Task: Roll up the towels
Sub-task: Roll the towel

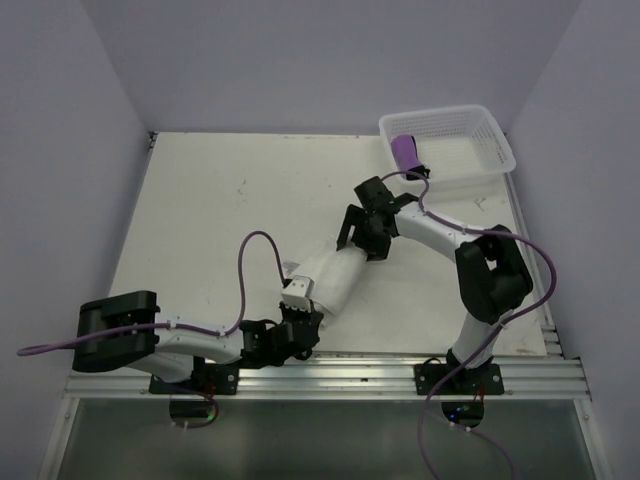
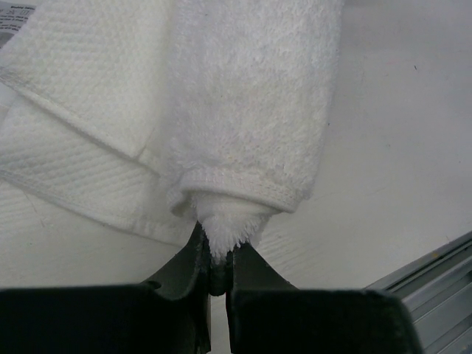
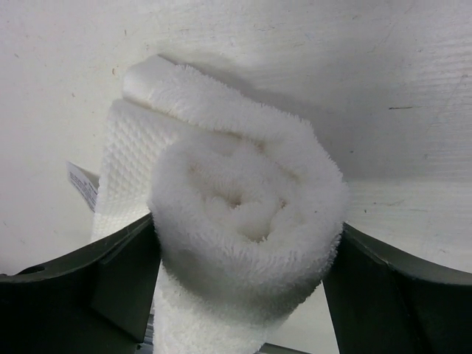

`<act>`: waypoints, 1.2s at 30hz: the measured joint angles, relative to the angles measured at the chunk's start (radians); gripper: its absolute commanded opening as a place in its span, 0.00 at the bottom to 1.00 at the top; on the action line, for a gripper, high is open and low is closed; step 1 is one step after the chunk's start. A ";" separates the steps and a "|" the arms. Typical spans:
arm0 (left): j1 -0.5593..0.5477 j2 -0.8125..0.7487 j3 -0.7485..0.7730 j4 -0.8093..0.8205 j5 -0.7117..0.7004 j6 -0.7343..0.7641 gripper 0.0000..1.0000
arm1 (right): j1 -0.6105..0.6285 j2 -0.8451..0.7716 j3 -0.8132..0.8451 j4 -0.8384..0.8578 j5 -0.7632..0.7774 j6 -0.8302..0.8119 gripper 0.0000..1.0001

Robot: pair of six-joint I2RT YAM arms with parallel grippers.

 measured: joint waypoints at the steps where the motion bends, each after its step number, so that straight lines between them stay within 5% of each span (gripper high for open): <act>1: 0.000 0.002 0.000 0.002 0.000 0.000 0.00 | -0.001 0.001 0.000 0.000 0.005 -0.002 0.75; 14: 0.049 -0.013 -0.030 0.062 0.075 -0.016 0.00 | -0.013 0.006 -0.014 0.015 0.006 -0.024 0.10; 20: 0.181 -0.090 -0.187 0.277 0.247 -0.072 0.00 | -0.016 0.042 0.033 -0.029 0.006 -0.024 0.08; 27: 0.213 -0.074 -0.260 0.432 0.317 -0.187 0.00 | -0.013 0.129 0.169 -0.166 0.011 -0.028 0.10; 30: 0.222 -0.055 -0.291 0.507 0.326 -0.257 0.00 | -0.009 0.166 0.227 -0.228 0.016 -0.028 0.16; 32: 0.225 -0.044 -0.300 0.538 0.331 -0.305 0.00 | -0.006 0.187 0.261 -0.263 0.024 -0.029 0.32; 36: 0.227 -0.024 -0.306 0.571 0.342 -0.385 0.00 | -0.004 0.207 0.298 -0.303 0.037 -0.032 0.50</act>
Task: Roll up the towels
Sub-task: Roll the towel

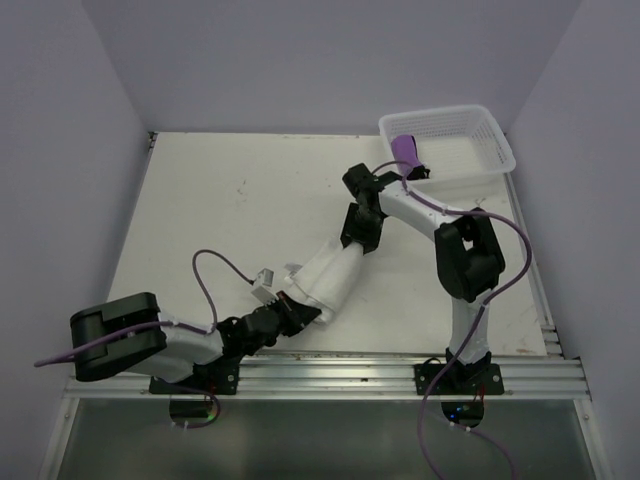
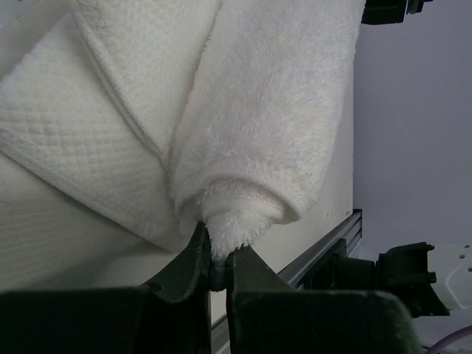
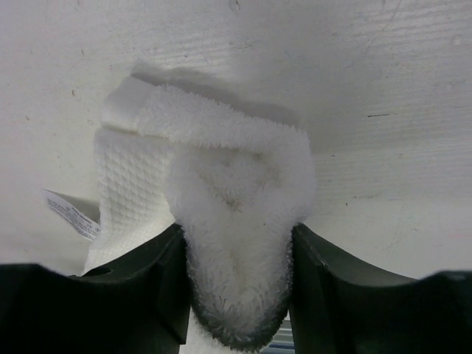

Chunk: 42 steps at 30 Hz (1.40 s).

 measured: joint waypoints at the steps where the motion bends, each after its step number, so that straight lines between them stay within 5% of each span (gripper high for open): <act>1: 0.000 0.003 -0.001 0.002 0.002 -0.013 0.00 | 0.000 0.002 0.005 -0.006 0.006 -0.002 0.52; 14: 0.010 0.061 -0.018 0.019 0.056 -0.137 0.00 | -0.055 -0.018 0.042 0.070 0.083 -0.048 0.80; 22: 0.097 0.062 -0.021 0.031 0.158 -0.132 0.00 | -0.082 -0.327 -0.095 0.198 0.055 -0.089 0.82; 25: 0.141 0.033 -0.023 0.004 0.200 -0.106 0.00 | -0.082 -0.515 -0.261 0.316 0.005 -0.091 0.77; 31: 0.217 -0.021 -0.029 -0.054 0.267 -0.054 0.00 | -0.082 -0.836 -0.753 0.611 -0.135 -0.020 0.82; 35: 0.259 -0.022 -0.019 -0.073 0.313 -0.026 0.00 | -0.057 -0.868 -1.007 0.803 -0.204 0.055 0.88; 42: 0.298 -0.004 0.023 -0.111 0.364 0.000 0.00 | 0.075 -0.812 -1.151 1.130 -0.256 0.135 0.96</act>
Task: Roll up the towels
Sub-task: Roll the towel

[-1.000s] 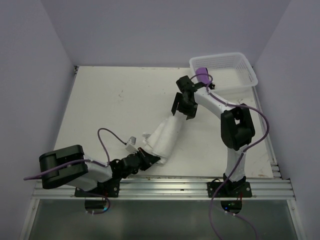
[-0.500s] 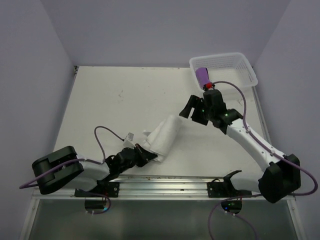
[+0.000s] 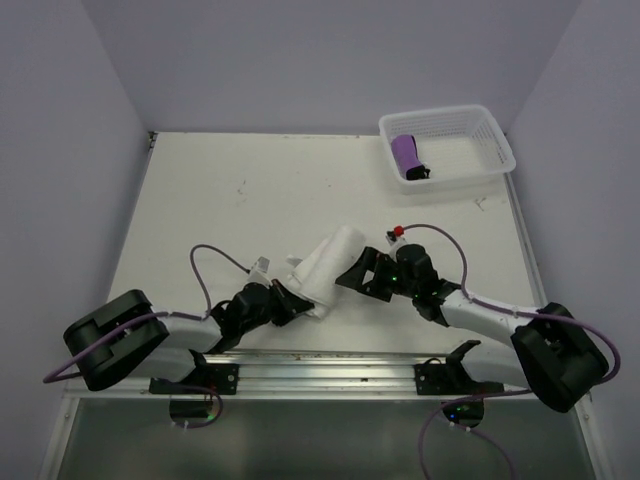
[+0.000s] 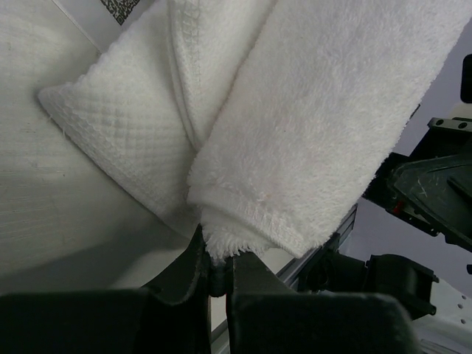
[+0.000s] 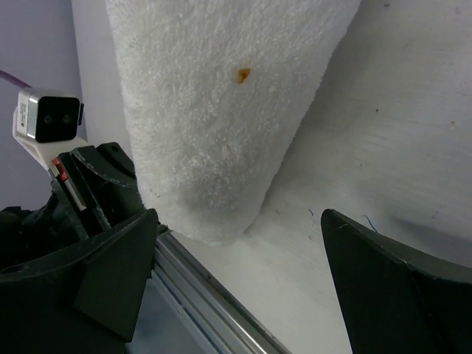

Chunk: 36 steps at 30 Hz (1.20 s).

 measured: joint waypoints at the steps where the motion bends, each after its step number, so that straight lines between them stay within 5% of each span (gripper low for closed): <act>1: 0.001 0.002 0.004 -0.005 0.003 0.000 0.00 | 0.005 0.023 -0.013 0.054 -0.005 0.012 0.97; 19: 0.019 0.019 0.034 -0.011 0.051 -0.006 0.00 | 0.023 0.415 0.035 0.514 -0.030 0.114 0.91; 30: 0.029 0.121 0.035 0.140 0.085 -0.044 0.00 | 0.029 0.449 0.108 0.490 -0.002 0.140 0.56; 33: 0.032 0.156 0.035 0.191 0.095 -0.055 0.00 | 0.029 0.449 0.146 0.428 0.004 0.126 0.36; 36: 0.034 0.159 0.035 0.208 0.095 -0.049 0.19 | 0.032 0.449 0.180 0.366 0.010 0.108 0.22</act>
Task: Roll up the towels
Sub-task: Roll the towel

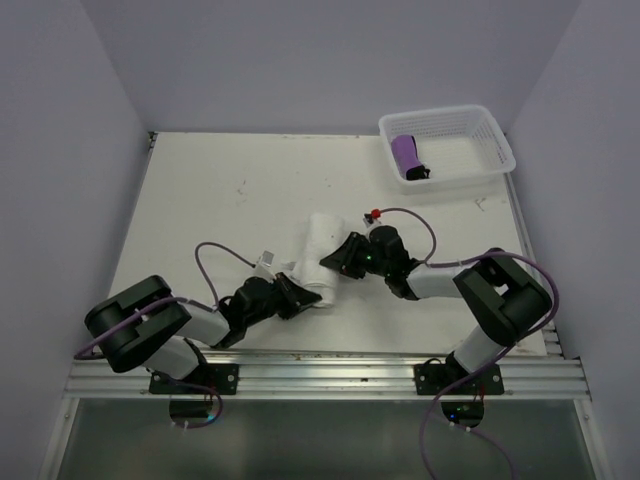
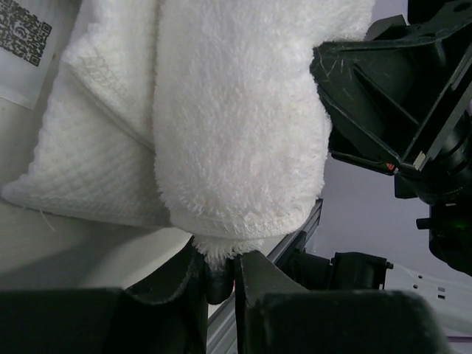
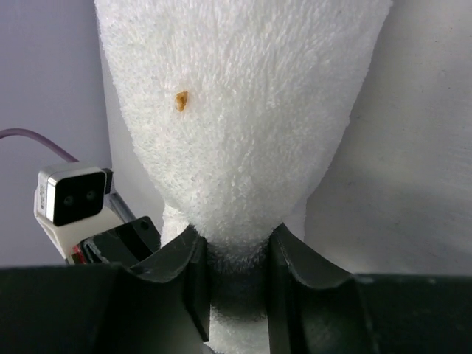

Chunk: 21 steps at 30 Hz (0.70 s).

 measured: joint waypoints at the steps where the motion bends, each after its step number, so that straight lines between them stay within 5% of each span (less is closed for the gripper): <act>1: 0.000 -0.009 0.000 -0.006 -0.003 0.009 0.25 | 0.002 0.000 0.013 -0.024 0.003 -0.005 0.22; 3: -0.001 -0.064 -0.001 -0.064 -0.005 0.044 0.46 | 0.005 -0.003 0.037 -0.068 0.013 -0.014 0.20; 7: -0.017 -0.258 0.002 -0.247 -0.024 0.134 0.67 | 0.005 -0.017 0.079 -0.144 0.066 -0.032 0.19; 14: -0.024 -0.483 0.059 -0.548 -0.154 0.296 0.71 | 0.004 -0.044 0.119 -0.265 0.122 -0.045 0.18; 21: -0.175 -0.483 0.162 -0.735 -0.398 0.499 0.73 | 0.006 -0.044 0.203 -0.425 0.155 -0.047 0.20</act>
